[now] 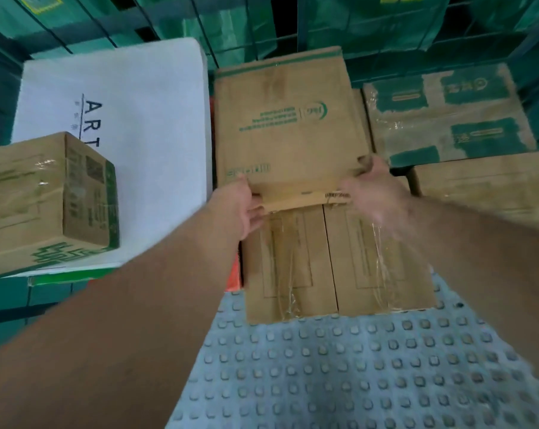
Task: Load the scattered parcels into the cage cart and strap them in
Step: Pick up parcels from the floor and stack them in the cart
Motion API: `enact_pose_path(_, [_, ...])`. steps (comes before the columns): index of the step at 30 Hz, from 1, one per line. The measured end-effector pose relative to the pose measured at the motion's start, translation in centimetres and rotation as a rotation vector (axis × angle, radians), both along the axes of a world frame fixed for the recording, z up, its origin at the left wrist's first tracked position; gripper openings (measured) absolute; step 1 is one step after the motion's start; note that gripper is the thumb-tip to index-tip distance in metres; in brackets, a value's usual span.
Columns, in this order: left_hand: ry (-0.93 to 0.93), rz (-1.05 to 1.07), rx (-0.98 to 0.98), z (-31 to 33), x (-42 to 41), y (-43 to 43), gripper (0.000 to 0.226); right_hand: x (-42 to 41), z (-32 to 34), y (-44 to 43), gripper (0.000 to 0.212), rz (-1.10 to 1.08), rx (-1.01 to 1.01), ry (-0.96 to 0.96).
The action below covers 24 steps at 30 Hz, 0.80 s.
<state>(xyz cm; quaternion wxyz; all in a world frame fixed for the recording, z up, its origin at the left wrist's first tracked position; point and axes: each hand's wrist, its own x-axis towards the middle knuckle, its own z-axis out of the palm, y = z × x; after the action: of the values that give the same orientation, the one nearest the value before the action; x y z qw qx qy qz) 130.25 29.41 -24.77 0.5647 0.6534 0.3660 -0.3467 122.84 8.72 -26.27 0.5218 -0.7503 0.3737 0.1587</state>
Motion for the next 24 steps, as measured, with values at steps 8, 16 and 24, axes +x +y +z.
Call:
enact_pose_path(8, [-0.034,0.152,-0.009,-0.8,2.8,-1.1,0.042,2.9,0.4,-1.0,0.079,0.088,0.024,0.013])
enact_pose_path(16, [-0.082,0.013,0.019,-1.0,2.4,-0.5,0.058,2.0,-0.2,-0.7,0.106,0.165,-0.003,0.053])
enact_pose_path(24, [0.024,-0.394,0.169,2.3,-12.0,2.5,0.047,-14.1,3.0,4.8,0.036,0.152,0.184,0.325])
